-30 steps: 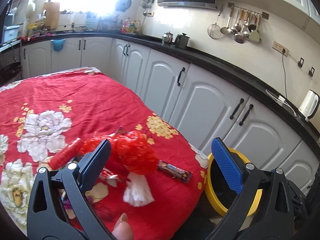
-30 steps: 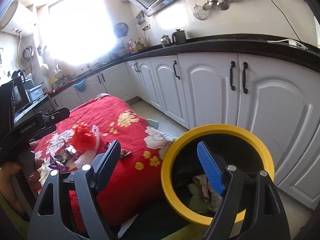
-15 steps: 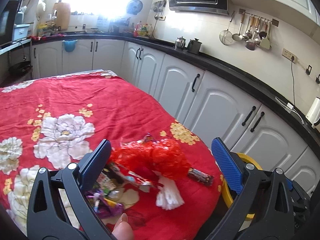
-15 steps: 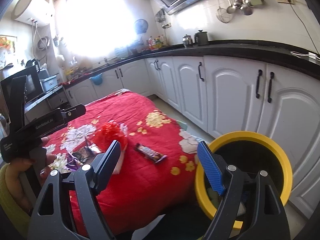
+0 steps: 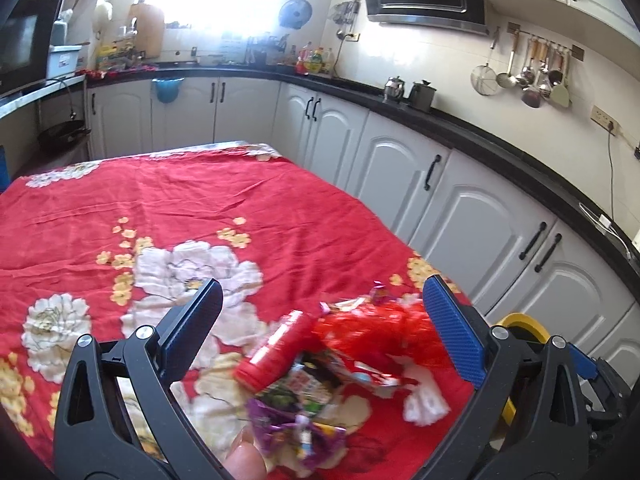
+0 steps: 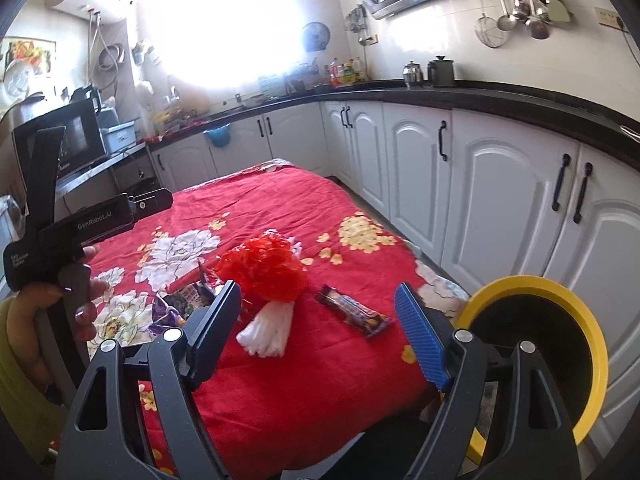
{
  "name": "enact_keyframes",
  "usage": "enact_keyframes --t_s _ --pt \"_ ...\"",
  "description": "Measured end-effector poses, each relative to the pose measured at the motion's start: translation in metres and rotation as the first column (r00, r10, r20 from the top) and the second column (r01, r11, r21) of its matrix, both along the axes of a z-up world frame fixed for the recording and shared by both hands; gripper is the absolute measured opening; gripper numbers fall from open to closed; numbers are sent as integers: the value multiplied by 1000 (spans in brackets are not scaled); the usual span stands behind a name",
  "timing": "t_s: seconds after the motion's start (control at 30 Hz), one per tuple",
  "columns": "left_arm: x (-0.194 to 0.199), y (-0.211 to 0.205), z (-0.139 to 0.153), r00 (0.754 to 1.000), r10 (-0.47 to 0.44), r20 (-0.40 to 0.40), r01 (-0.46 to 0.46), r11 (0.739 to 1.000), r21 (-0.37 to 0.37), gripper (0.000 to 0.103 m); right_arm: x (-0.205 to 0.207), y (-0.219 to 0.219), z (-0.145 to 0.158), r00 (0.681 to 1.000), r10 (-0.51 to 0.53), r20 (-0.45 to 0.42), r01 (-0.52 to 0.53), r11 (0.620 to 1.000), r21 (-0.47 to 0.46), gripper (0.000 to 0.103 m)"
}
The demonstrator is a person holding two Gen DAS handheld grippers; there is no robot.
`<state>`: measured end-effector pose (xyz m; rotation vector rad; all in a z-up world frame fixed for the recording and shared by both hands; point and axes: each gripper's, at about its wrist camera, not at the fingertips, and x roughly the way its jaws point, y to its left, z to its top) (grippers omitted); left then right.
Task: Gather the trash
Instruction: 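Grasp the red tube with the left tool while the right tool grasps the red bag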
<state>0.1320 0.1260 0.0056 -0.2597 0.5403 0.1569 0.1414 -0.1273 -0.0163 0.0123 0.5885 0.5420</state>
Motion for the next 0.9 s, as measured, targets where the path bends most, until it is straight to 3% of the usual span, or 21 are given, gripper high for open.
enact_keyframes --t_s 0.3,0.6,0.9 --pt "4 44 -23 996 27 -79 -28 1000 -5 91 26 35 -10 999 33 -38 -34 999 -26 76" --pt "20 58 -62 976 -41 -213 30 998 -54 59 52 58 -20 996 43 -75 -46 998 -46 76" --pt "38 47 -81 942 -165 -292 139 985 -106 44 74 72 -35 989 74 -130 -82 995 -54 73"
